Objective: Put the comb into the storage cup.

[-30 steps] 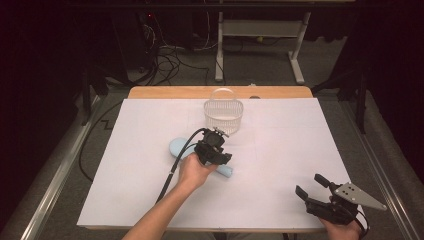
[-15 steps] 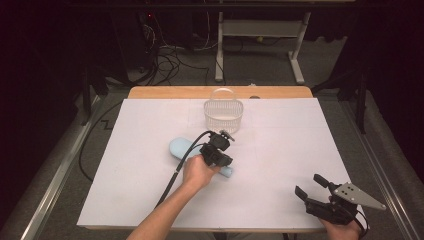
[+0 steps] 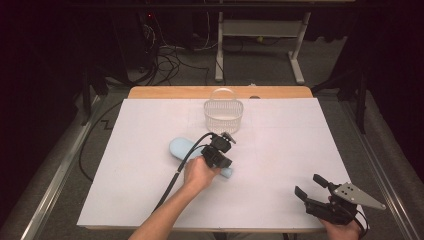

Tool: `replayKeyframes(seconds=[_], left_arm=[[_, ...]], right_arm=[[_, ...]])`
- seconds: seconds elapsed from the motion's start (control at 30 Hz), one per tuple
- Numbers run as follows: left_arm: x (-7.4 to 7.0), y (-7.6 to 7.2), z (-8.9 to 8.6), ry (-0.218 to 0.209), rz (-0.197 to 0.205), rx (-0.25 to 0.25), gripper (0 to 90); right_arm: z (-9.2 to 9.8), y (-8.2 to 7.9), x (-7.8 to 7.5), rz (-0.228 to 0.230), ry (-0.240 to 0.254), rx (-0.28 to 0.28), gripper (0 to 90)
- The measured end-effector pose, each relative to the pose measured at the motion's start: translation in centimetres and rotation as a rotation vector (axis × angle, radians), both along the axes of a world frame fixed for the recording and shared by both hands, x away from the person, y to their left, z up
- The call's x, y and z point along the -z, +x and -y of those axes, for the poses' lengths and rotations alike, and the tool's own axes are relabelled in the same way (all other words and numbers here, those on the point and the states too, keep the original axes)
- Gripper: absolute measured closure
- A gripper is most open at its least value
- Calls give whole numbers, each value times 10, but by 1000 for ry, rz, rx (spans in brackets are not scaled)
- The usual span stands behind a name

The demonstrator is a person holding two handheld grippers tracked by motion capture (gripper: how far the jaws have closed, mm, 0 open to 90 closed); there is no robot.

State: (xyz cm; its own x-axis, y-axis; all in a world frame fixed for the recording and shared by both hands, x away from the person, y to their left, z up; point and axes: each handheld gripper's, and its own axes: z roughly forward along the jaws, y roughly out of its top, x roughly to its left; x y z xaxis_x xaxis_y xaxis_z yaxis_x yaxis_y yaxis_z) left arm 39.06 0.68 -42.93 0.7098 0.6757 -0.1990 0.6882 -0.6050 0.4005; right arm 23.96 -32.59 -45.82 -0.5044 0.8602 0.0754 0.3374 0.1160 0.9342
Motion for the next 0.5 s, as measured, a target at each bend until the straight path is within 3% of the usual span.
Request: replayKeyframes(seconds=[0.5], left_arm=[[4,-11,-4,2,-22,22,868]], right_arm=[[1,0,0,-3,0,1,204]])
